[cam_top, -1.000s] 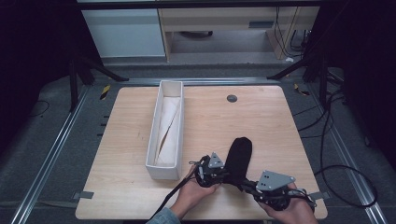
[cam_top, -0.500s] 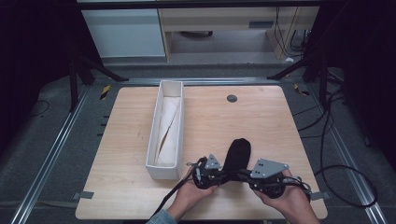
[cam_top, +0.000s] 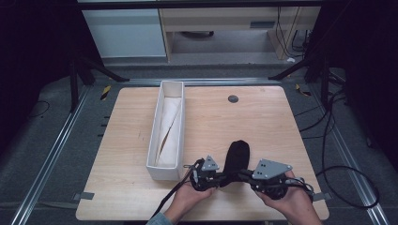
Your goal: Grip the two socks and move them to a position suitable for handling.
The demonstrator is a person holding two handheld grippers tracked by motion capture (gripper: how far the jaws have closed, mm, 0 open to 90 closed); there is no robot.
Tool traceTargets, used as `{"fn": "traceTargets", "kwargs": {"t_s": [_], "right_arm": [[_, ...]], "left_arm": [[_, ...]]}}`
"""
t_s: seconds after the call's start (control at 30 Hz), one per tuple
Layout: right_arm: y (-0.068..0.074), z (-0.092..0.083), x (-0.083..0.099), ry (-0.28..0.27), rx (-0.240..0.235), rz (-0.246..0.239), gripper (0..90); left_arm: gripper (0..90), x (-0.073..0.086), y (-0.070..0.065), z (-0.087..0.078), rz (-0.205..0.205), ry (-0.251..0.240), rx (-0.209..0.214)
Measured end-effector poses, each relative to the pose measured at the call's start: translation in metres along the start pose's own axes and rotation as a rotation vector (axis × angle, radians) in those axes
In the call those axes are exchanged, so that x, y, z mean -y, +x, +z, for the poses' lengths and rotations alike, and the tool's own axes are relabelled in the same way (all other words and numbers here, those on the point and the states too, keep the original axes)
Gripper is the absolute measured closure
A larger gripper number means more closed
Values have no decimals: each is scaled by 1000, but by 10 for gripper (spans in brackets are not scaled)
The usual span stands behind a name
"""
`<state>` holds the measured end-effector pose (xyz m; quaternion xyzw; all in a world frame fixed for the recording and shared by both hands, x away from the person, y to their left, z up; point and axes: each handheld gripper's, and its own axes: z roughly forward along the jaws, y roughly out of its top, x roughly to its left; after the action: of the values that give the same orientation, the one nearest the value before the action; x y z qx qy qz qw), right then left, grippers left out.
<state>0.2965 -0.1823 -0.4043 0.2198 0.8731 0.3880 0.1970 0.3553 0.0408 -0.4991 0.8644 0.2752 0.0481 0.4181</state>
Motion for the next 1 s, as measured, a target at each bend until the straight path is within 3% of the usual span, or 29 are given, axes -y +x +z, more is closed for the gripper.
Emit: {"fn": "traceTargets", "kwargs": {"t_s": [1.0], "right_arm": [[-15,5,-19,-1,-1,19,803]], "left_arm": [[773,-1,8,-20,-9,-46,-43]]}}
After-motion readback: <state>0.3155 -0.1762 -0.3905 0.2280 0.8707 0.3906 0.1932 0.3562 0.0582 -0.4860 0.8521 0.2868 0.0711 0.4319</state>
